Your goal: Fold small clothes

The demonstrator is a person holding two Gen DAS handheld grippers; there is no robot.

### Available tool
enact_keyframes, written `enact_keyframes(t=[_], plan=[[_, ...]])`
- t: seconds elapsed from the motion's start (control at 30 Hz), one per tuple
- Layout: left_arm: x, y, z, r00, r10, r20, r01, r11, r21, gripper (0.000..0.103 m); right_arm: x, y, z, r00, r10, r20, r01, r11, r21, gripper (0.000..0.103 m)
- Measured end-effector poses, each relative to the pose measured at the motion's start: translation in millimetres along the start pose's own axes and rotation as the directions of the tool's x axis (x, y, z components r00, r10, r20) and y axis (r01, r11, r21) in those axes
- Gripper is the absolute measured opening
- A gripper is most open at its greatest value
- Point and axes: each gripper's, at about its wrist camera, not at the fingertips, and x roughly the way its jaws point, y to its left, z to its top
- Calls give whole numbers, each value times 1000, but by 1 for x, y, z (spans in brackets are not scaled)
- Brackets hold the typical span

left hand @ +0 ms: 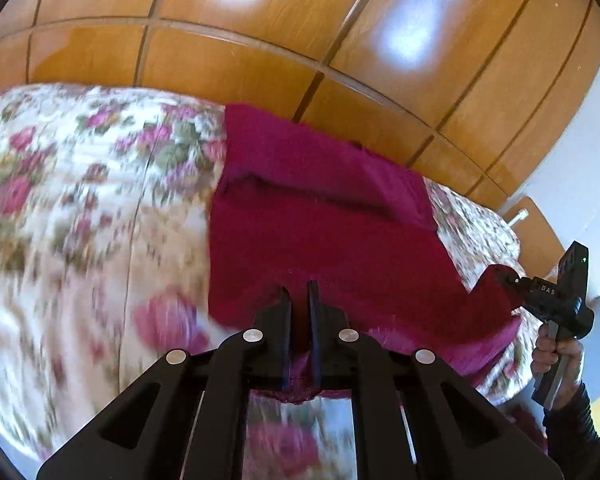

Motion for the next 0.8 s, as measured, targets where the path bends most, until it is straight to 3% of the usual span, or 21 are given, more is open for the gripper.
enact_keyframes(t=[0.13, 0.17, 0.2, 0.23, 0.27, 0.3, 0.33, 0.37, 0.47, 0.63, 0.7, 0.8], plan=[[33, 17, 38, 1000, 15, -25, -17, 997, -74, 6, 39, -2, 35, 999, -43, -26, 42, 999, -8, 8], [43, 23, 49, 999, 18, -35, -21, 995, -101, 9, 46, -2, 40, 999, -38, -31, 37, 999, -11, 12], [49, 27, 57, 999, 30, -35, -34, 992, -120, 14, 51, -4, 47, 999, -31, -32, 31, 999, -4, 22], [55, 32, 67, 999, 41, -33, -46, 989, -140, 29, 56, -6, 54, 1000, -15, -26, 15, 1000, 9, 35], [58, 36, 74, 999, 42, -23, -45, 986, -161, 49, 56, -8, 60, 1000, -8, -5, 8, 1000, 19, 64], [57, 40, 79, 998, 60, 0, -59, 980, -188, 61, 53, -9, 63, 1000, -15, 23, 14, 1000, 25, 74], [54, 45, 82, 996, 82, 34, -73, 974, -216, 74, 49, -10, 66, 999, -11, 42, 10, 1000, 26, 74], [51, 52, 84, 994, 91, 67, -73, 968, -239, 75, 47, -13, 68, 999, -1, 47, 0, 1000, 26, 75], [44, 67, 77, 995, 78, 57, -60, 963, -262, 75, 35, -29, 55, 999, -16, 49, 16, 1000, 10, 83], [51, 62, 25, 995, 86, -46, -91, 988, -128, 75, 48, -51, 11, 992, -108, -67, 103, 992, -78, 82], [61, 54, 10, 992, 94, -88, -103, 989, -104, 75, 61, -55, 1, 986, -130, -100, 122, 989, -89, 69], [78, 44, -2, 989, 72, -131, -83, 994, -76, 50, 77, -58, -3, 986, -126, -107, 118, 990, -80, 49]])
